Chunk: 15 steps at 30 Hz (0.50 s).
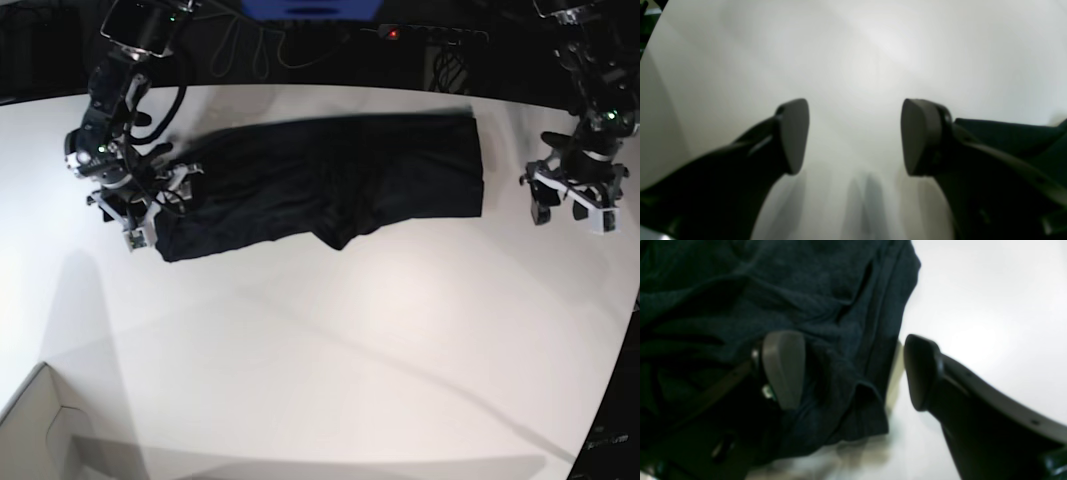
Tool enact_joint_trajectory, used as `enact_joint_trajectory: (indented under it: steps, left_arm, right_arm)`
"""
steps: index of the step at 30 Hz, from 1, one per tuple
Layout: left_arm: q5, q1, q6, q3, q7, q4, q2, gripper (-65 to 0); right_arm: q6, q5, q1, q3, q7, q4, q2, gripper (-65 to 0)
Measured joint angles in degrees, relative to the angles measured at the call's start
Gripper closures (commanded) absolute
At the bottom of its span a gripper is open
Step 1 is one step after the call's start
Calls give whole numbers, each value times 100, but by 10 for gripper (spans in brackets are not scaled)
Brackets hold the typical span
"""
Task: Layout the t-shirt on the table in an organized manner, then fold the t-shirt properly
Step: 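Adjust the strip end held by the right gripper, pressing it flat, then grasp the strip end with the right gripper and lift it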
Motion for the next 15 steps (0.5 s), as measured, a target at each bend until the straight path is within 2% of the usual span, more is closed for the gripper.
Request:
enact_joint_trajectory:
  steps: [4, 9, 10, 15]
  left_arm:
    - [7, -7, 0, 0, 2, 0, 0, -419]
    - [26, -2, 0, 0, 2, 0, 0, -419]
    - [26, 0, 0, 0, 2, 0, 0, -419]
    - [22, 11, 0, -17, 4, 0, 2, -419]
  right_arm:
    - [0, 315, -9, -2, -4, -35, 7, -282]
    - [0, 463, -31, -13, -50, -37, 7, -16]
    - [0, 472, -31, -13, -52, -37, 7, 0]
    - [0, 457, -46, -13, -190, 105, -11, 0]
